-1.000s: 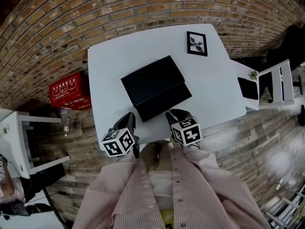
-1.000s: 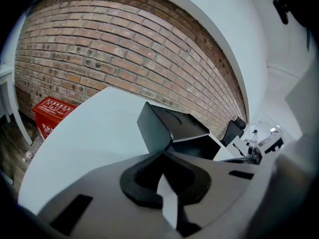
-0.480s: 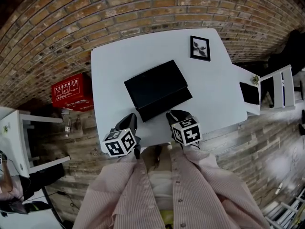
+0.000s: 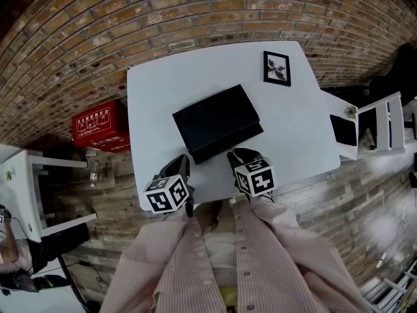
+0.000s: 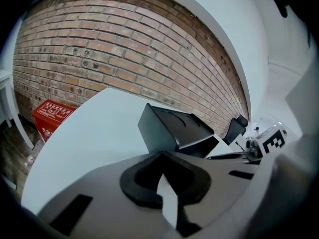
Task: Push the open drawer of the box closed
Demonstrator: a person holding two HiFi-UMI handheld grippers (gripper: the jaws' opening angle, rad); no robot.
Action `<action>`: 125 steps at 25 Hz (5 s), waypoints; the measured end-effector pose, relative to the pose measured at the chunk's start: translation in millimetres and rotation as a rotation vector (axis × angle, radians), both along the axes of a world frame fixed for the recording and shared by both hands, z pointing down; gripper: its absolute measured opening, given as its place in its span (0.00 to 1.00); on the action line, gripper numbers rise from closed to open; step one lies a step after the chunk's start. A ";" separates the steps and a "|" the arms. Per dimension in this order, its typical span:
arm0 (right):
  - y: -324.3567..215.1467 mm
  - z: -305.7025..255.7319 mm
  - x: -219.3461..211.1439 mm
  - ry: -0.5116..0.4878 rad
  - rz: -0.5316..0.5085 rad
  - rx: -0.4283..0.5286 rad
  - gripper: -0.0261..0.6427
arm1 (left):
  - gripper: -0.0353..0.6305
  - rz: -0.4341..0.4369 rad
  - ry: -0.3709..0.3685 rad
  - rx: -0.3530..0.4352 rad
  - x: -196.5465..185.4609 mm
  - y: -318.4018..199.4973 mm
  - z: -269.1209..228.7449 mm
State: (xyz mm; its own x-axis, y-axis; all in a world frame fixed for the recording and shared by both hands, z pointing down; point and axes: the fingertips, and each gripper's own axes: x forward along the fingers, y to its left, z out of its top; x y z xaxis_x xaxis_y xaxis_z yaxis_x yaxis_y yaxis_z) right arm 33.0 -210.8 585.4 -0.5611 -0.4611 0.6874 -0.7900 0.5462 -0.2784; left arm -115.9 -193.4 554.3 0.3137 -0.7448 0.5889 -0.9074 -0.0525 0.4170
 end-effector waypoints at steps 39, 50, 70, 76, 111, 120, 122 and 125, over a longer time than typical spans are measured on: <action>-30.3 -0.7 -15.4 -0.011 -0.008 0.015 0.15 | 0.05 -0.021 -0.010 -0.009 -11.3 -4.9 2.3; -31.8 -0.5 -17.4 -0.021 -0.012 0.027 0.16 | 0.05 -0.029 -0.014 -0.006 -15.6 -3.3 1.1; -27.4 -43.5 1.6 -0.088 0.038 0.261 0.07 | 0.05 0.062 -0.077 0.166 -10.0 0.6 -41.8; -30.6 -72.0 4.5 -0.153 0.058 0.313 0.05 | 0.05 0.107 -0.120 0.281 -2.3 -9.1 -74.5; -42.5 -186.5 65.3 -0.355 0.217 0.565 0.04 | 0.05 0.038 -0.238 0.542 -17.7 -16.6 -169.1; -40.5 -186.2 68.9 -0.335 0.220 0.576 0.04 | 0.05 0.037 -0.259 0.536 -19.3 -13.8 -167.3; -40.5 -186.2 69.6 -0.332 0.218 0.579 0.04 | 0.05 0.043 -0.270 0.530 -18.9 -13.3 -164.3; -40.6 -184.9 69.6 -0.324 0.216 0.580 0.04 | 0.05 0.046 -0.274 0.518 -18.9 -12.2 -160.2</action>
State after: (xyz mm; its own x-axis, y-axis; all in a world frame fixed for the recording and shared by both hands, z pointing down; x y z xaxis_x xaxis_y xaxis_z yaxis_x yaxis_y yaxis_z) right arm 102.6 -251.5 400.6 -0.5509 -0.8273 0.1102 -0.8240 0.5182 -0.2291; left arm -134.7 -205.6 394.2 0.2405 -0.9464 0.2158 -0.9704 -0.2290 0.0769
